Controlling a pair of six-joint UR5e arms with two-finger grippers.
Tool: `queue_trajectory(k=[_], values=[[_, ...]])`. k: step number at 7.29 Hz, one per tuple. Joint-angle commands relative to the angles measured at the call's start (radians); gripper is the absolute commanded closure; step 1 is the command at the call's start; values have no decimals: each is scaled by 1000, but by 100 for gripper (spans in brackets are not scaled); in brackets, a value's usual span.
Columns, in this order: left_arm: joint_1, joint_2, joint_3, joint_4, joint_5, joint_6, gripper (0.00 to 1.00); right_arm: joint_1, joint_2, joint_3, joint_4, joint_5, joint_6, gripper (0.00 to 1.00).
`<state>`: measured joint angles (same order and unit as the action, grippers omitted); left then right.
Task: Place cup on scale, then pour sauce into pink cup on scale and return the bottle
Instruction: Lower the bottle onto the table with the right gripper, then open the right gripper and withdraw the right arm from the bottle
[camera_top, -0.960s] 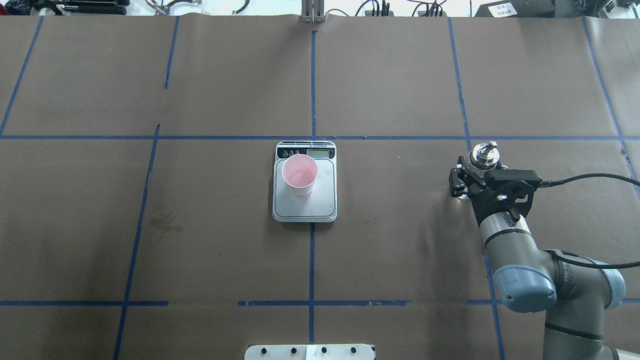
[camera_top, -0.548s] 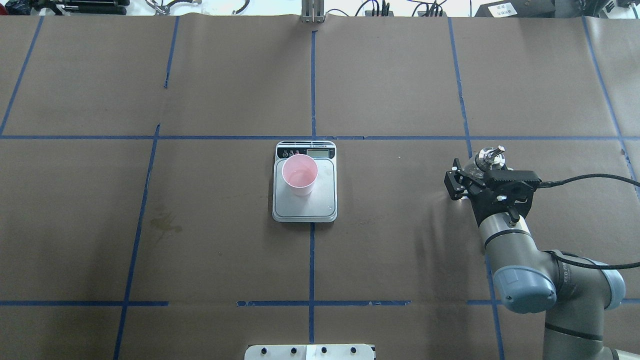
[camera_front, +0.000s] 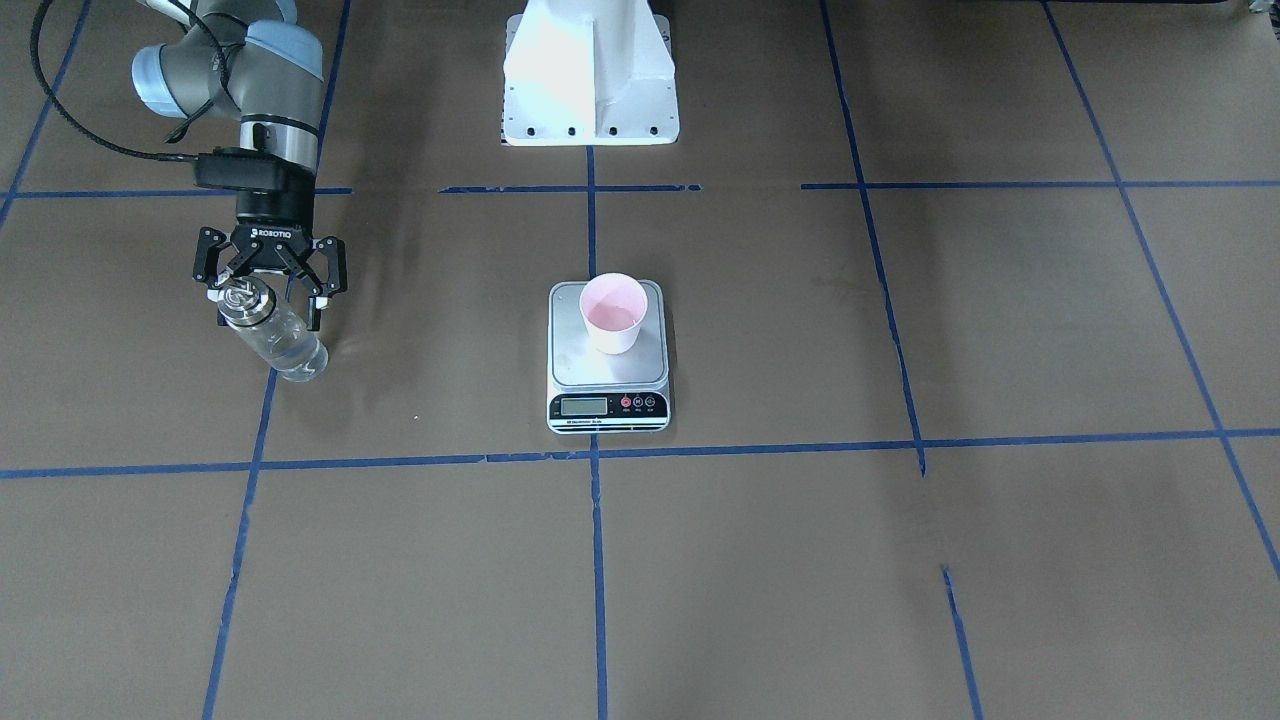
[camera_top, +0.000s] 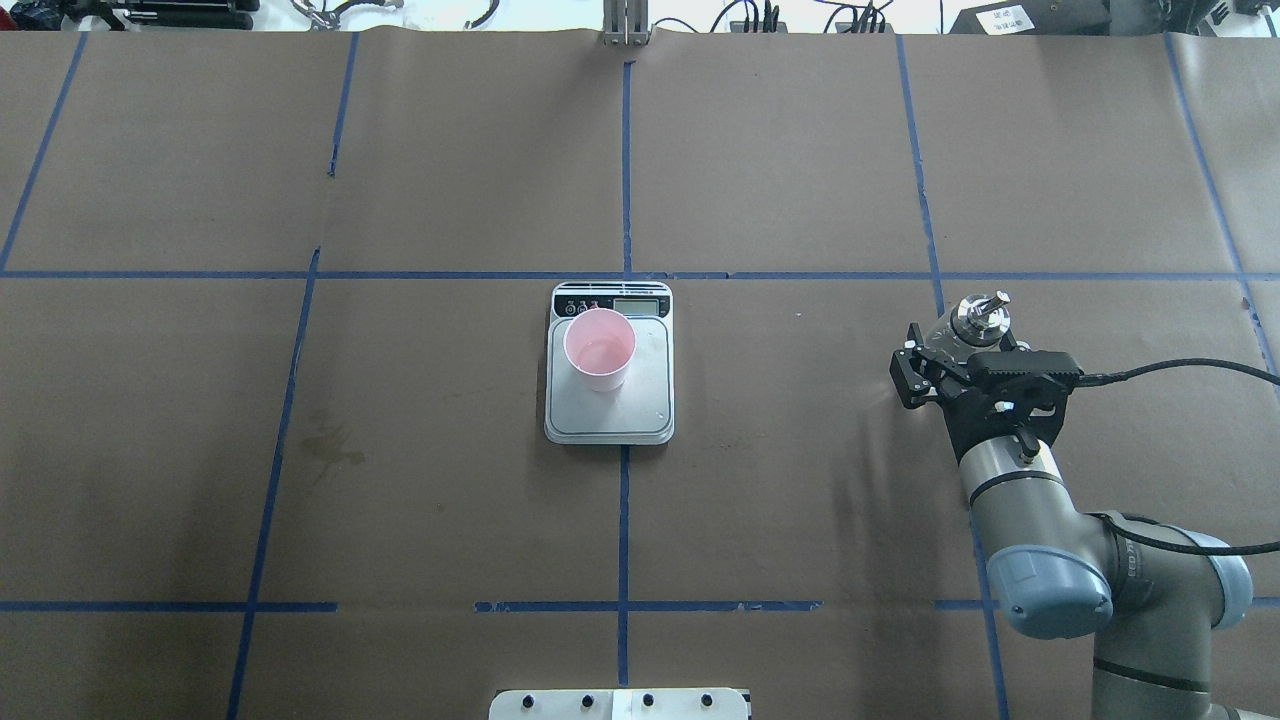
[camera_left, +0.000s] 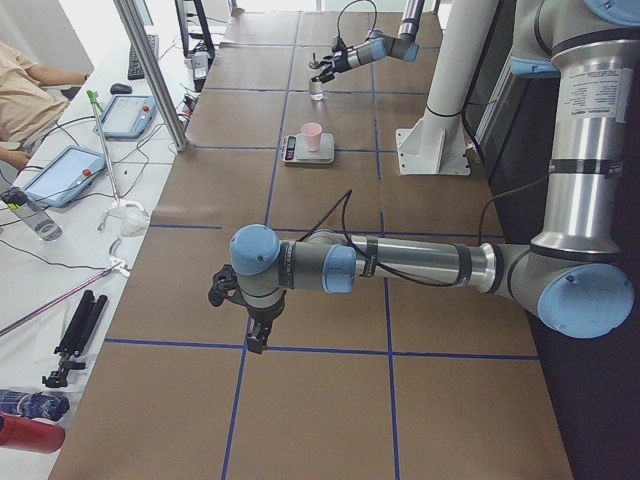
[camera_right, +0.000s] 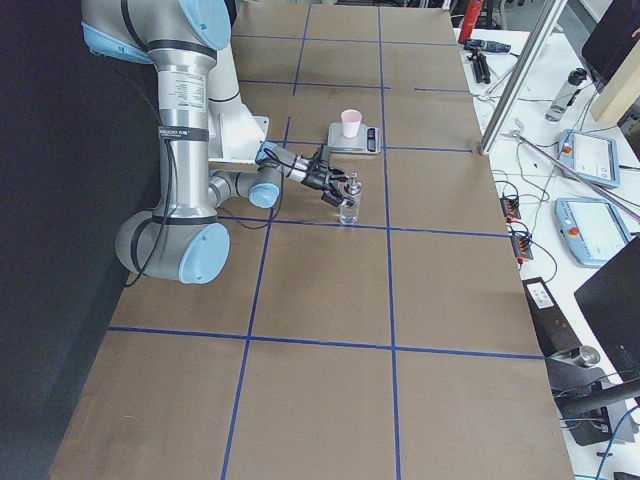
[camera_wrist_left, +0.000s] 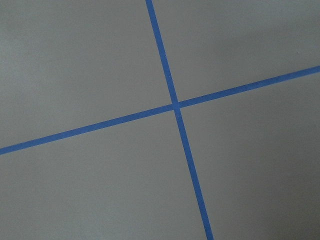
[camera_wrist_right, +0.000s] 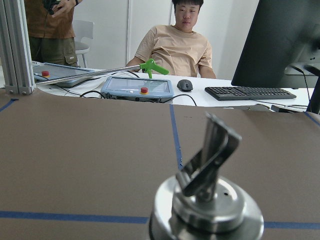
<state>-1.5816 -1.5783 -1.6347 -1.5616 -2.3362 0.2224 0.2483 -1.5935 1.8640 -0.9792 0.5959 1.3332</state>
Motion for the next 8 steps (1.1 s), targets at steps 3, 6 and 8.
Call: queue_trajectory(k=[3, 6, 8], values=[[0, 1, 1, 0, 0, 0, 0, -75, -19, 8, 1, -103, 26, 0], [2, 1, 4, 0, 0, 0, 0, -161, -71, 9, 2, -208, 99, 0], [2, 1, 6, 0, 0, 0, 0, -178, -159, 8, 116, -220, 129, 1]])
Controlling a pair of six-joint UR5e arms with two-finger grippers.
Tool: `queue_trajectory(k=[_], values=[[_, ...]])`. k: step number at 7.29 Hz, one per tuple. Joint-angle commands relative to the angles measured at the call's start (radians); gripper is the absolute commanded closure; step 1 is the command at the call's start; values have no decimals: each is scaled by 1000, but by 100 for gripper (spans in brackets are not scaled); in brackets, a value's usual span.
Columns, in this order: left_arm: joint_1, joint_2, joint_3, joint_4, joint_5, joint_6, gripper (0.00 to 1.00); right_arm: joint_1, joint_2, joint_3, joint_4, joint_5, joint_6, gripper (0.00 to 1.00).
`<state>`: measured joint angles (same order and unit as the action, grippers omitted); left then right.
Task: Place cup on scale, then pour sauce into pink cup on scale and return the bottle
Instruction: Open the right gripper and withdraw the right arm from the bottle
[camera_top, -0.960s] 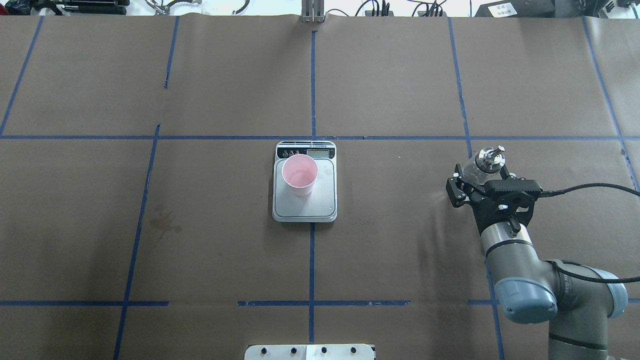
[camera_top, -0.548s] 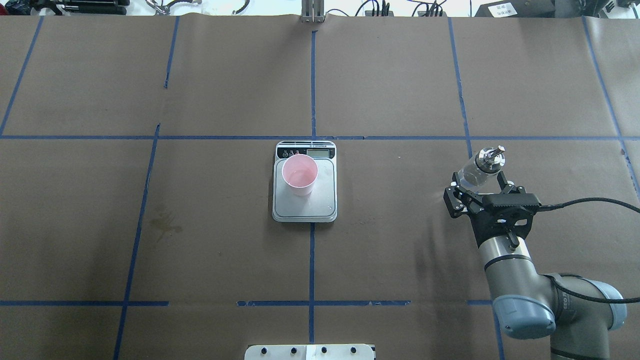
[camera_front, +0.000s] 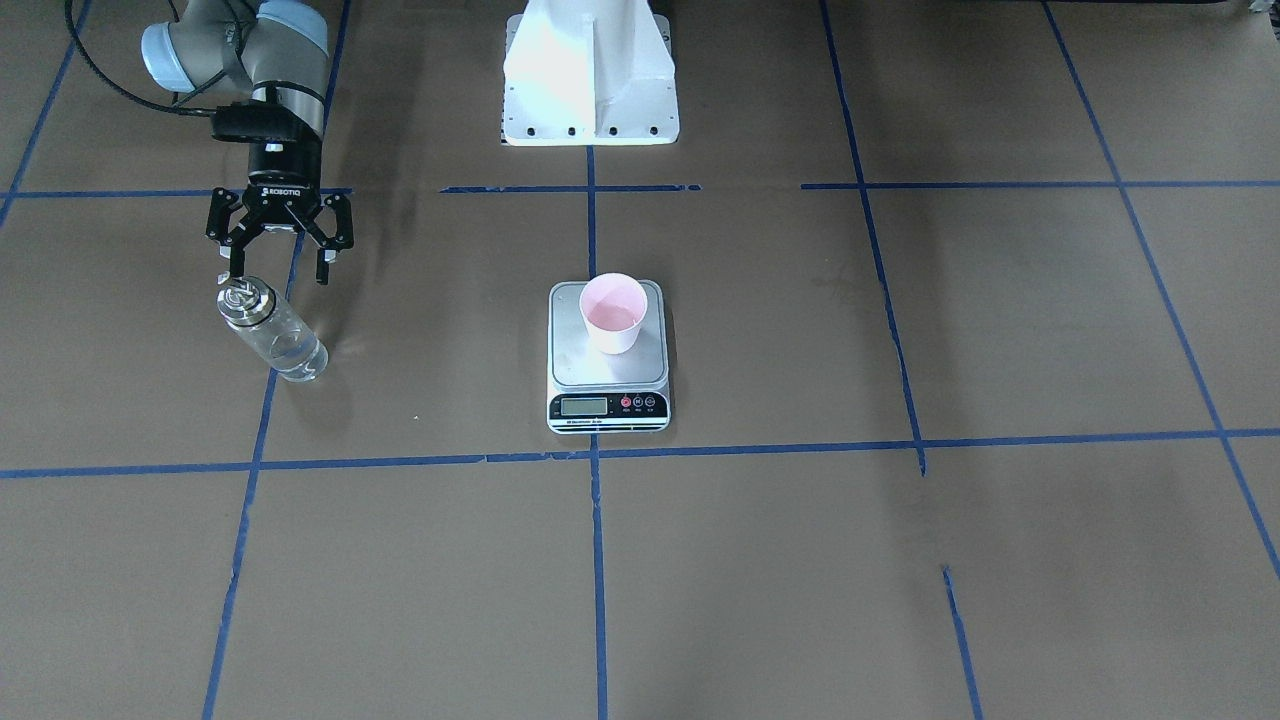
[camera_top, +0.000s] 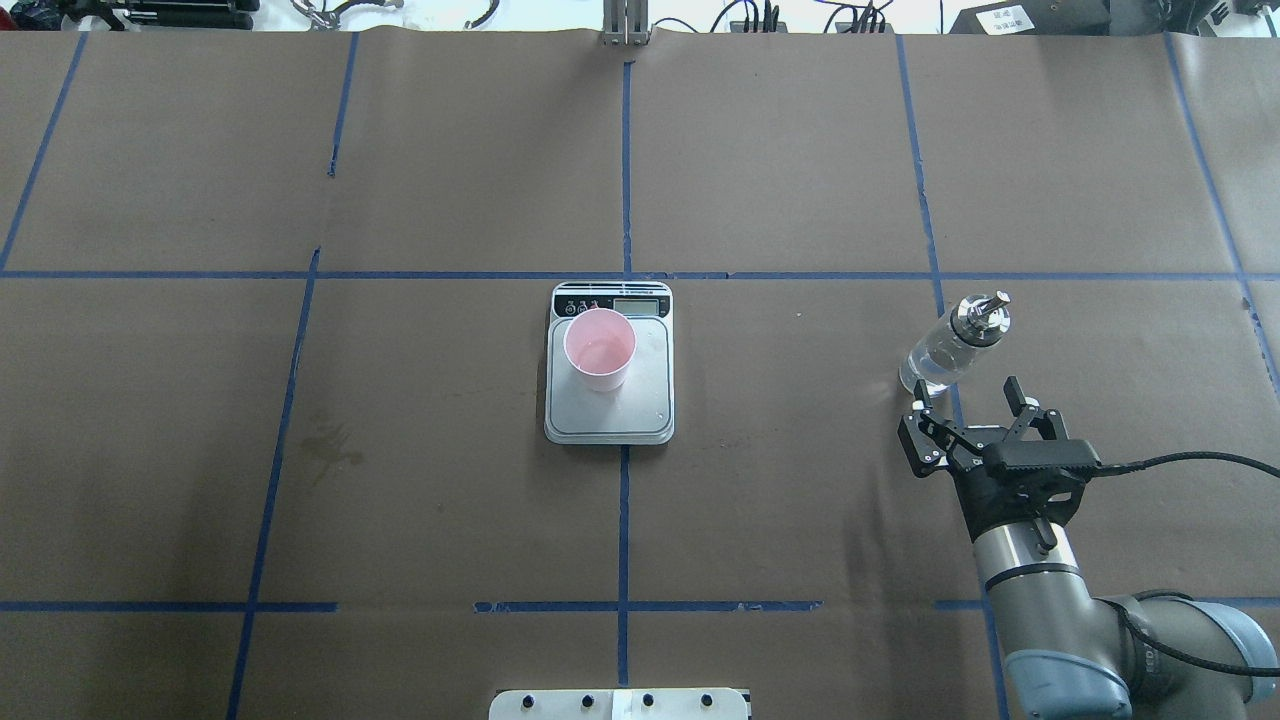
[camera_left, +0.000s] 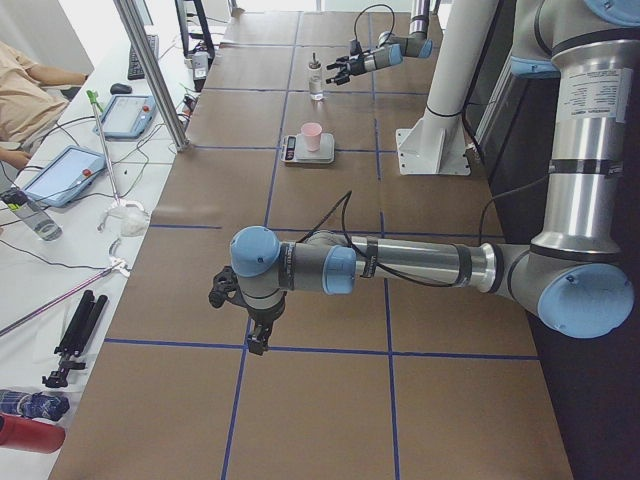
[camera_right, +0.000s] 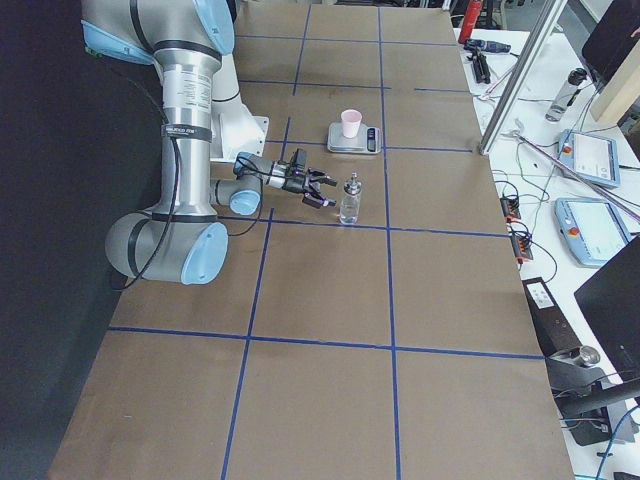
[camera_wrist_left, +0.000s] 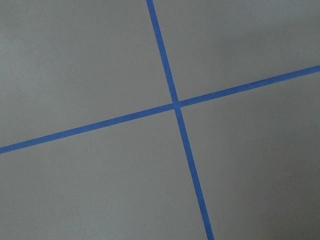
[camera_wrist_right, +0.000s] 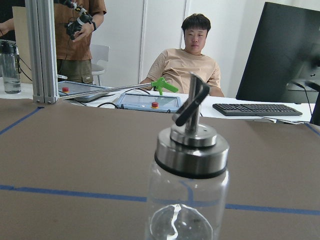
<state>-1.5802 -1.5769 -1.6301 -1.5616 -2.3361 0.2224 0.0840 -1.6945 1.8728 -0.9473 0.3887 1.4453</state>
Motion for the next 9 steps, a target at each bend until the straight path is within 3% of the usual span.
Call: queue_trajectory(k=[1, 4, 6, 9], values=[[0, 0, -1, 0, 0, 0, 0, -21, -158, -7, 214, -11, 14, 1], [0, 2, -2, 0, -2, 0, 0, -6, -180, -23, 257, 7, -25, 2], [0, 2, -2, 0, -11, 2, 0, 78, -178, -27, 255, 48, -225, 1], [0, 0, -7, 0, -11, 0, 0, 308, -180, -30, 251, 233, -645, 1]])
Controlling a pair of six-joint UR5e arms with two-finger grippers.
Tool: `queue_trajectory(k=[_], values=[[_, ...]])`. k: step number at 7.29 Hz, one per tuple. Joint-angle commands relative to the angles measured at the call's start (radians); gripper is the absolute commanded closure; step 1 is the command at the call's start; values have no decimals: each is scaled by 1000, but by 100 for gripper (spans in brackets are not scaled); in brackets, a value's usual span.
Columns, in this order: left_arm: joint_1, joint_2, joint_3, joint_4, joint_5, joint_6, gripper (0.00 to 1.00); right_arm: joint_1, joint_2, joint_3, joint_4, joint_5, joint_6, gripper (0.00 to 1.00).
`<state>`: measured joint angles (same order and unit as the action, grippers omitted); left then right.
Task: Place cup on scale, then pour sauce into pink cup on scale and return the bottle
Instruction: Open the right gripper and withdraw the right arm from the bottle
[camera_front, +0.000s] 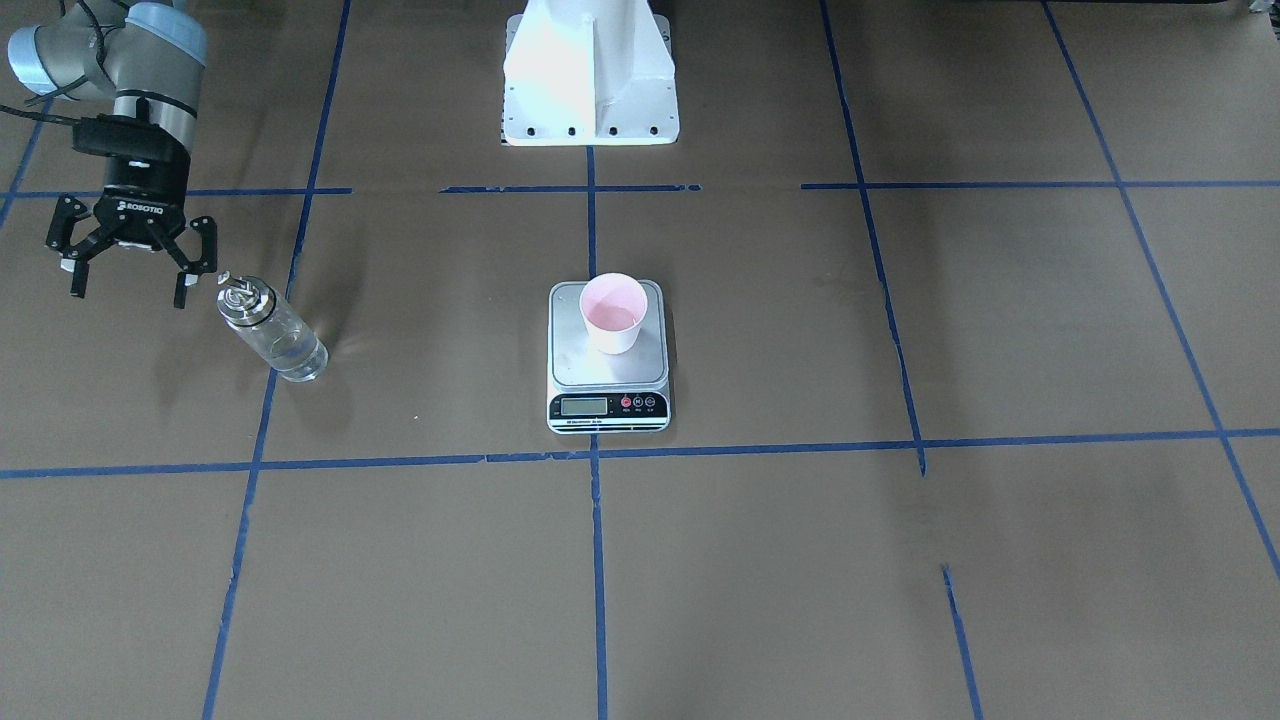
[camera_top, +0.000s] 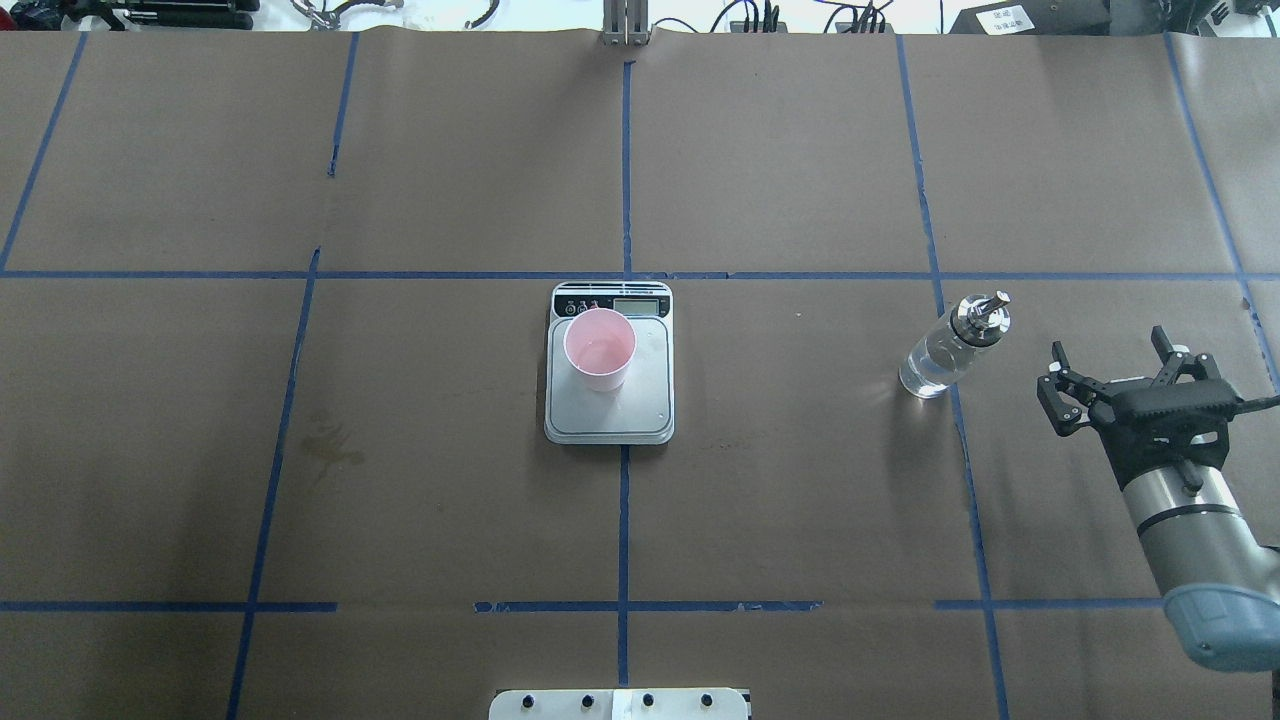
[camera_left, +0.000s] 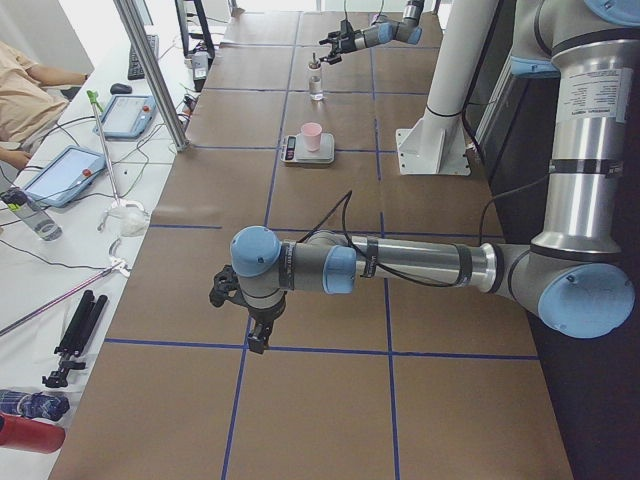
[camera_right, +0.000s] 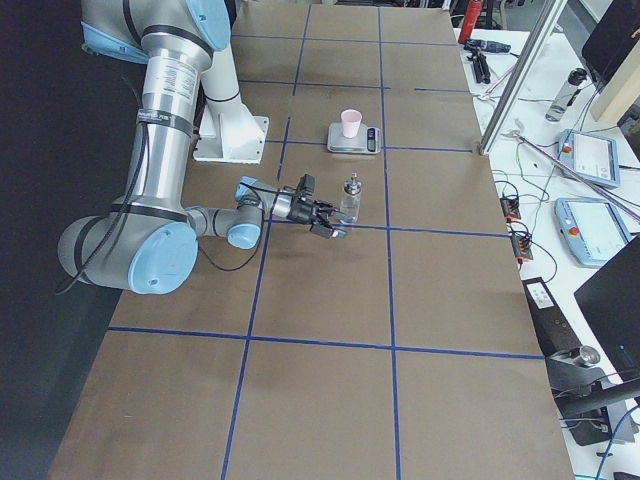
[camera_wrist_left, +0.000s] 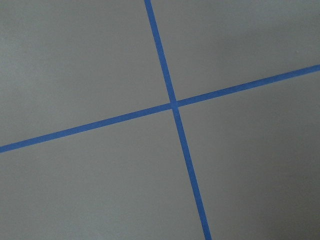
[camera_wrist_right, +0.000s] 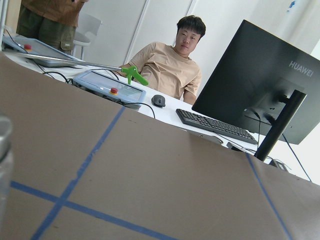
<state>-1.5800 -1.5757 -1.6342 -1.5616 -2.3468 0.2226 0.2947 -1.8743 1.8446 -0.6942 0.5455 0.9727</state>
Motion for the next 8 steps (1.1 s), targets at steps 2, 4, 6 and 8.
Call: queue_trajectory(k=[2, 4, 6, 8], values=[[0, 0, 0, 0, 0, 0, 0, 261, 9, -5, -68, 212, -399, 3], [0, 0, 4, 0, 0, 0, 0, 386, 59, -5, -209, 276, -614, 3], [0, 0, 5, 0, 0, 1, 0, 546, 175, -7, -428, 379, -879, 0], [0, 0, 7, 0, 0, 1, 0, 715, 246, -13, -572, 532, -1095, 0]])
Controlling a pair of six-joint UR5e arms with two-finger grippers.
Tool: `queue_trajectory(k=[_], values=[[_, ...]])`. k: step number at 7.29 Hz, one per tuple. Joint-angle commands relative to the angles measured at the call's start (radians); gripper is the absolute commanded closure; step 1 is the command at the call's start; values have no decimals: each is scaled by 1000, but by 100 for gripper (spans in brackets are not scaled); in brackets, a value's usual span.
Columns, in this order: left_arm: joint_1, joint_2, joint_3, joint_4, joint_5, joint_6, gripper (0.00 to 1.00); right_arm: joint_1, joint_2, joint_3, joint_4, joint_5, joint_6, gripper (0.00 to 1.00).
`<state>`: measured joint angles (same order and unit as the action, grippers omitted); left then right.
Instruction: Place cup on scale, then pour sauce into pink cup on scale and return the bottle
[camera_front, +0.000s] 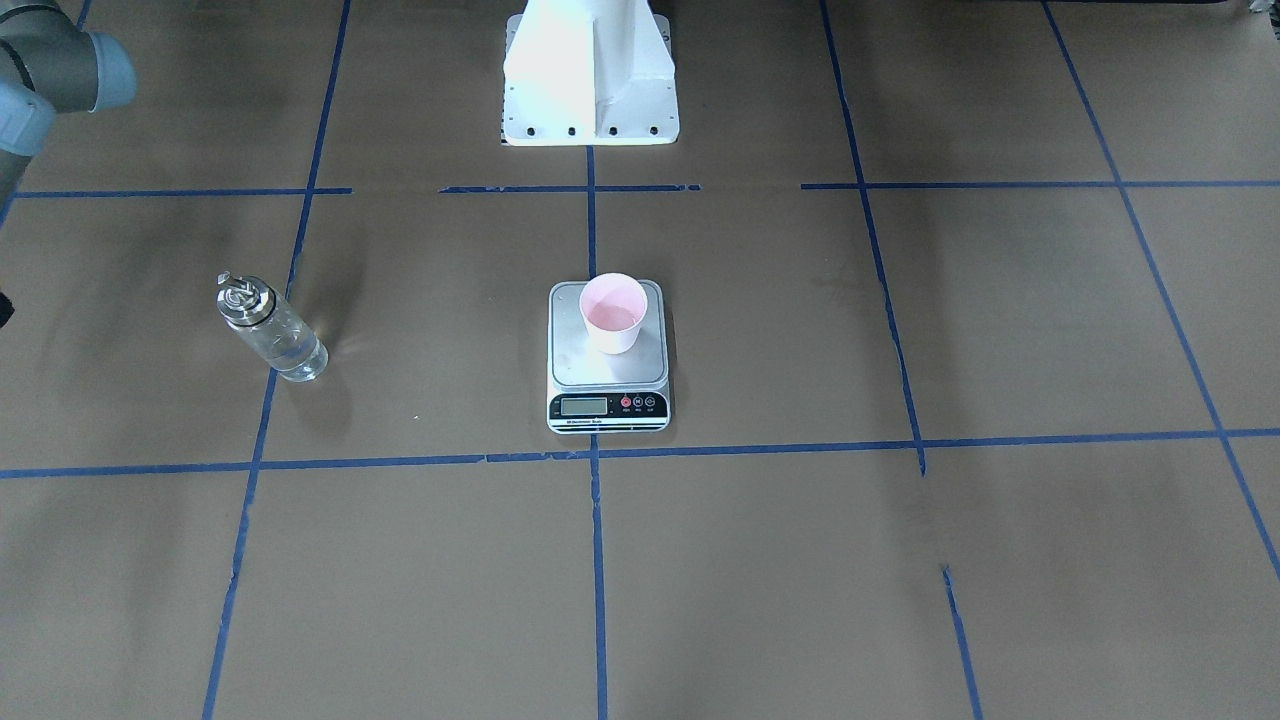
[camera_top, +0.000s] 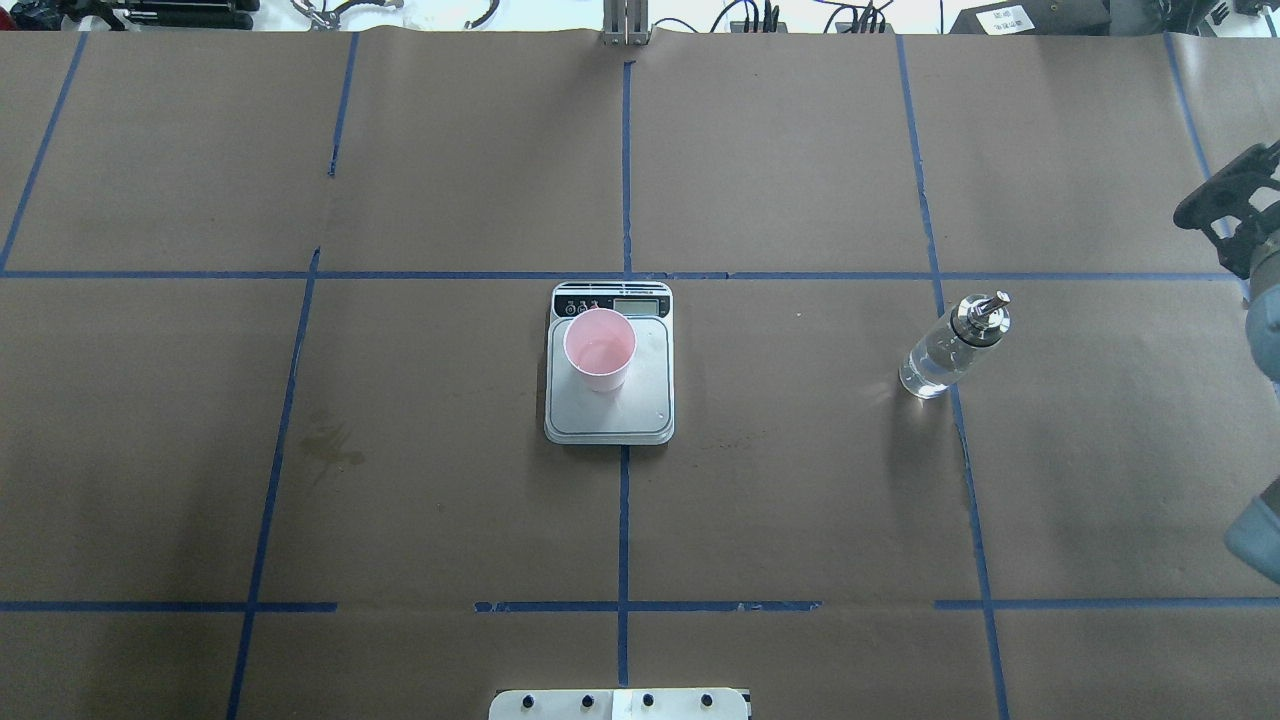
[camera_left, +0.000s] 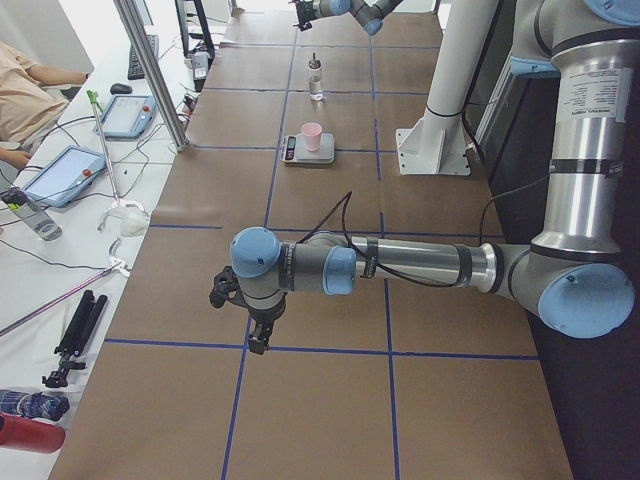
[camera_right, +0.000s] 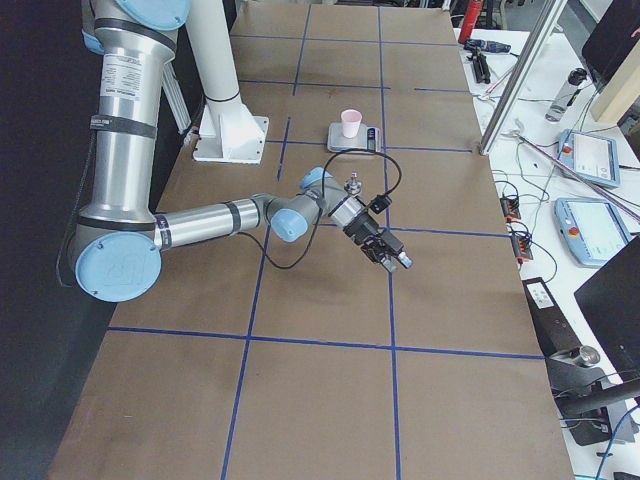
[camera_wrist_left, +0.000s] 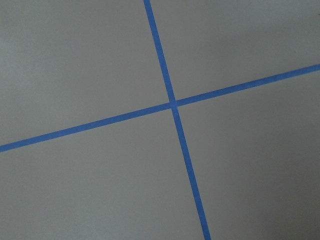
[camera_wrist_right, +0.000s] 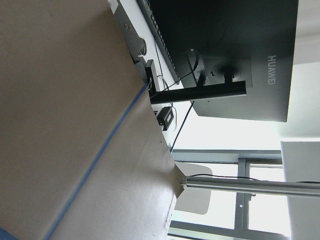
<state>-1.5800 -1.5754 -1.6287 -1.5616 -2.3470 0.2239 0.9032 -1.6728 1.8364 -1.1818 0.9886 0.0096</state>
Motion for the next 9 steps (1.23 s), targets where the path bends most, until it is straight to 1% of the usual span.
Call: queue_trajectory(k=[1, 2, 3, 4, 5, 6, 7, 8, 9], values=[[0, 0, 1, 0, 0, -1, 0, 258, 80, -29, -87, 354, -120, 0], [0, 0, 1, 0, 0, 0, 0, 411, 97, -72, -87, 586, -111, 0], [0, 0, -2, 0, 0, 0, 0, 498, 97, -109, -81, 667, -111, 0], [0, -2, 0, 0, 0, -1, 0, 534, 99, -133, -72, 688, -108, 0], [0, -2, 0, 0, 0, -1, 0, 568, 99, -201, -73, 694, -108, 0], [0, -2, 0, 0, 0, -1, 0, 606, 97, -279, -75, 784, -109, 0], [0, -2, 0, 0, 0, 0, 0, 647, 97, -330, -96, 1101, -105, 0], [0, -2, 1, 0, 0, 0, 0, 661, 103, -350, -190, 1339, -102, 0], [0, -2, 1, 0, 0, 0, 0, 665, 122, -324, -300, 1361, -96, 0]])
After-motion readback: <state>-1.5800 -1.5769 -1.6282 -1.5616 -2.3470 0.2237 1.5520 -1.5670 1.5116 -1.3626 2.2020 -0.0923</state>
